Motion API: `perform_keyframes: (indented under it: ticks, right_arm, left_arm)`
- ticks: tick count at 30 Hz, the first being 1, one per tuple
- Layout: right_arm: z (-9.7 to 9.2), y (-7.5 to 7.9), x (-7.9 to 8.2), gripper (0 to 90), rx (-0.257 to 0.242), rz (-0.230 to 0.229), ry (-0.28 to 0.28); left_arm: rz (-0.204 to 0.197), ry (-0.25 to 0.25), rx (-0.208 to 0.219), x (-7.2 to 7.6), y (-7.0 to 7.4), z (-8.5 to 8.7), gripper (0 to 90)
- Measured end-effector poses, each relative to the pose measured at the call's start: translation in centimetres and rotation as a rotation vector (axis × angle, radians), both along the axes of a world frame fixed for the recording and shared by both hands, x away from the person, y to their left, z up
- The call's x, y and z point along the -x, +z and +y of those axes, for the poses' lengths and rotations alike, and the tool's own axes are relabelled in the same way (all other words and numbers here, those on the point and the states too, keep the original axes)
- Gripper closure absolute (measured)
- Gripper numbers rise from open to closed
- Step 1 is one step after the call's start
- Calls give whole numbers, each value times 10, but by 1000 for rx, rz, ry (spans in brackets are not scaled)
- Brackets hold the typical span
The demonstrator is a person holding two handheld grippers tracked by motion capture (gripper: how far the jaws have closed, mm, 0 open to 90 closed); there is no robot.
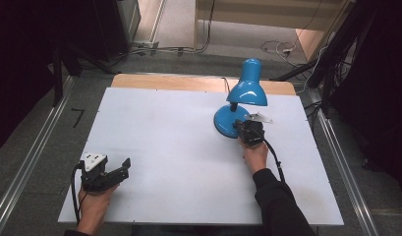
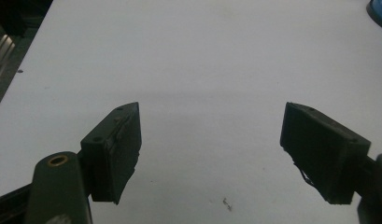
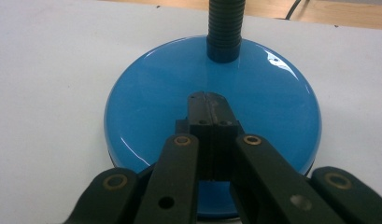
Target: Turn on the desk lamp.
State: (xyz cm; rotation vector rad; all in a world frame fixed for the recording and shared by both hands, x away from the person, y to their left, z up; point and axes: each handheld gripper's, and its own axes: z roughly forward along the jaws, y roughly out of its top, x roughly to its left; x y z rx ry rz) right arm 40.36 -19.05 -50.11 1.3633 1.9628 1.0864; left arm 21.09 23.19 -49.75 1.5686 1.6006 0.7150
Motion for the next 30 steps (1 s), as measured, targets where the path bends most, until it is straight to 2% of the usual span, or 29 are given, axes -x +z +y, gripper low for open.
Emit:
perform_keyframes:
  ticks: [7, 30]
  right_arm:
    - [2, 1, 0, 878, 20, 4, -3]
    - [12, 0, 6, 879, 135, -50, -11]
  left_arm:
    - [-4, 0, 0, 1, 0, 0, 215]
    - [-9, 2, 1, 2, 2, 0, 216]
